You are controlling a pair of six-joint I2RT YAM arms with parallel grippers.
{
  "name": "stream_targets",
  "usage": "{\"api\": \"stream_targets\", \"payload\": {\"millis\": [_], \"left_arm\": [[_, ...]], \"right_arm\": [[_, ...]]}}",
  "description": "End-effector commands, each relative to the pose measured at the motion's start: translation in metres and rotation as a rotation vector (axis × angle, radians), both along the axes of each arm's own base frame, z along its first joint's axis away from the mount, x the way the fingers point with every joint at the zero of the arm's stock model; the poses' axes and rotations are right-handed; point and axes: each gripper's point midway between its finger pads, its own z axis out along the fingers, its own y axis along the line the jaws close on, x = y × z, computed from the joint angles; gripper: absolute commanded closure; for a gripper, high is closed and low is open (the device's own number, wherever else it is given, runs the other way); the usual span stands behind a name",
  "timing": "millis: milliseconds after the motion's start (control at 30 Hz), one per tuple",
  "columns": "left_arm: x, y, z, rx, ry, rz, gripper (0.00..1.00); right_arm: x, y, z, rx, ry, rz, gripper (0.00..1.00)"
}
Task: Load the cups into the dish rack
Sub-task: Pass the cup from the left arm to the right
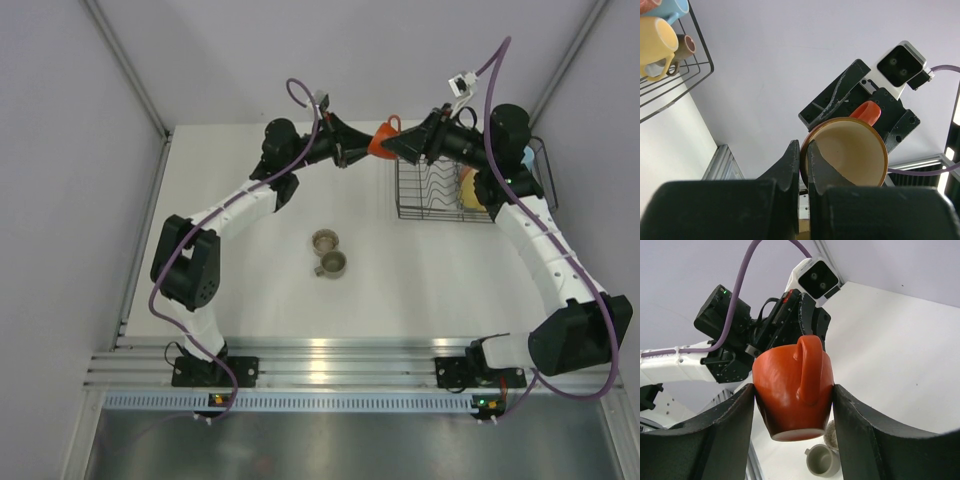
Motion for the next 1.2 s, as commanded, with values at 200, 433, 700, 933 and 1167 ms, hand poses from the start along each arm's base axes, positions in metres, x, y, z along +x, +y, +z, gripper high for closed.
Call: {"api": "stream_targets", "payload": {"millis": [200, 433, 700, 933, 1167], "left_arm": [[-0.031, 0.011, 0.062, -0.227, -0.087, 0.010, 1.00], [-0.032, 0.016, 0.076, -0.290, -0.111, 0.045, 1.00], [-0.032, 0.013, 0.081, -0.307, -0.127, 0.056, 1.00], [-0.032, 0.008, 0.082, -0.309, -0.134, 0.049, 1.00], [-0.034, 0.005, 0.083, -0.312, -0.132, 0.040, 1.00]], "right_arm": [[0.002, 0.000, 0.016, 0.013, -0.067, -0.010, 0.78], [-0.003, 0.000, 0.014, 0.021, -0.054, 0.006, 0.59], [-0.010, 0.001, 0.012, 0.029, -0.047, 0.021, 0.45], [-0.014, 0.002, 0.011, 0.038, -0.041, 0.032, 0.32], [-0.015, 0.001, 0.012, 0.040, -0.044, 0.029, 0.29]]}}
